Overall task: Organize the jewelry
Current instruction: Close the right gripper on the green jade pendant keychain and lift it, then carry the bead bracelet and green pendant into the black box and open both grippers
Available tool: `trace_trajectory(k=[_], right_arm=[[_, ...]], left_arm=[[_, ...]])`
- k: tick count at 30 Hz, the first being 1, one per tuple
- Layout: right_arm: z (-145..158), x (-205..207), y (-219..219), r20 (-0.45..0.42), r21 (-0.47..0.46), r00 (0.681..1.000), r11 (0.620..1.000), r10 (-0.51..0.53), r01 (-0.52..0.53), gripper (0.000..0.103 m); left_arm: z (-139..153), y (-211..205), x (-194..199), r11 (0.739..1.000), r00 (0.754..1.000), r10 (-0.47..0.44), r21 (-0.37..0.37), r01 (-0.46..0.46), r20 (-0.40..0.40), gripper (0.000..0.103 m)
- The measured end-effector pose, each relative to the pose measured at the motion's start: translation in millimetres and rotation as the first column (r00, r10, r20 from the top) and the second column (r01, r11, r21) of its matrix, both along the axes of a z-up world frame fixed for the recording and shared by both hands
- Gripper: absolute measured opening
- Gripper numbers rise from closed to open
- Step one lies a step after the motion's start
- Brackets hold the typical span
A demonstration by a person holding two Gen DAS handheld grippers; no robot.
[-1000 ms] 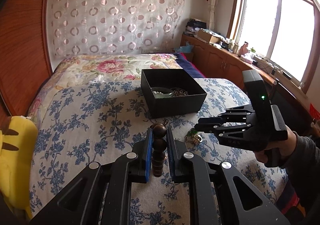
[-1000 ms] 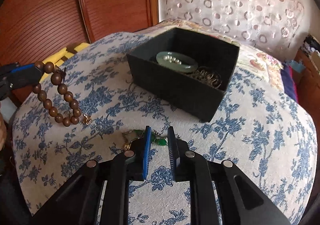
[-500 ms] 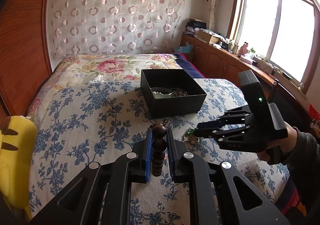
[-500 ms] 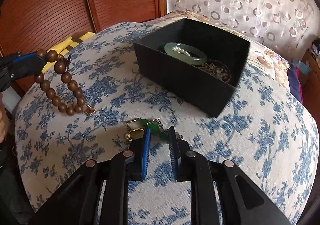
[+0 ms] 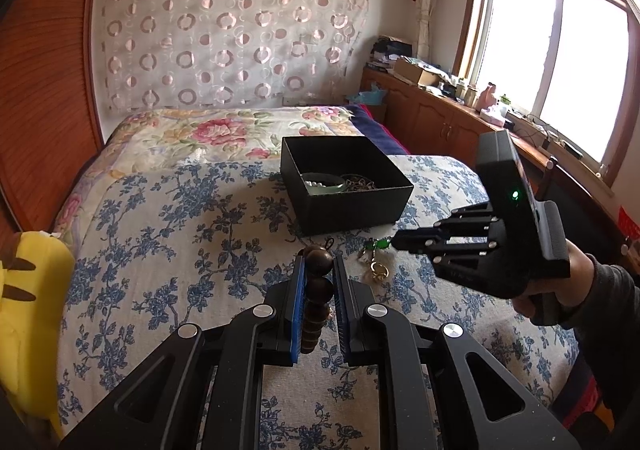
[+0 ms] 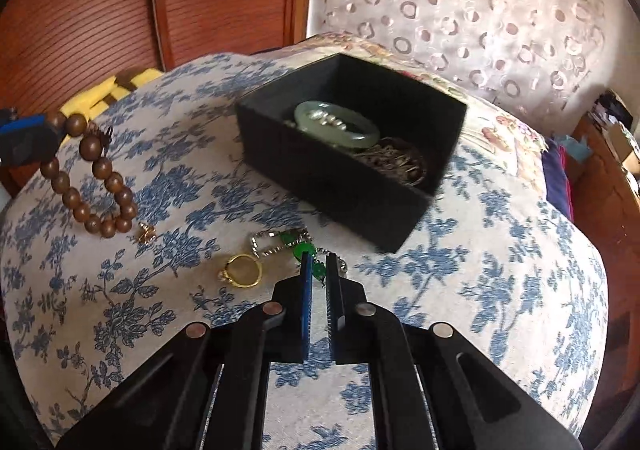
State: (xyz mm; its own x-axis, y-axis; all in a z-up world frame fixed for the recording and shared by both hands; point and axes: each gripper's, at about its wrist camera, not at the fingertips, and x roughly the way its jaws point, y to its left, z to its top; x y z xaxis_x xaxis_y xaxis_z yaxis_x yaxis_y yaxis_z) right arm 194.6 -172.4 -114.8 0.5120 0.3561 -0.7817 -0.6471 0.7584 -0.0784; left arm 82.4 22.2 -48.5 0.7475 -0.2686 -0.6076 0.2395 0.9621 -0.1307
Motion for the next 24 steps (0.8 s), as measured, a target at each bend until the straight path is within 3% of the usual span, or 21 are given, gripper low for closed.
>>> trace_trajectory(k=[9, 24], right_arm=[[37.2, -11.1, -4.1, 0.075, 0.057, 0.997, 0.998, 0.004, -0.008, 0.007], [102.7, 11.4, -18.0, 0.177, 0.182, 0.984, 0.983, -0.014, -0.019, 0.007]], left_arm=[[6.2, -7.2, 6.9, 1.0, 1.0, -0.008, 0.011, 0.008, 0.012, 0.012], [57.5, -25.4, 59.4, 0.999, 0.994, -0.04, 0.015, 0.039, 0.097, 0.012]])
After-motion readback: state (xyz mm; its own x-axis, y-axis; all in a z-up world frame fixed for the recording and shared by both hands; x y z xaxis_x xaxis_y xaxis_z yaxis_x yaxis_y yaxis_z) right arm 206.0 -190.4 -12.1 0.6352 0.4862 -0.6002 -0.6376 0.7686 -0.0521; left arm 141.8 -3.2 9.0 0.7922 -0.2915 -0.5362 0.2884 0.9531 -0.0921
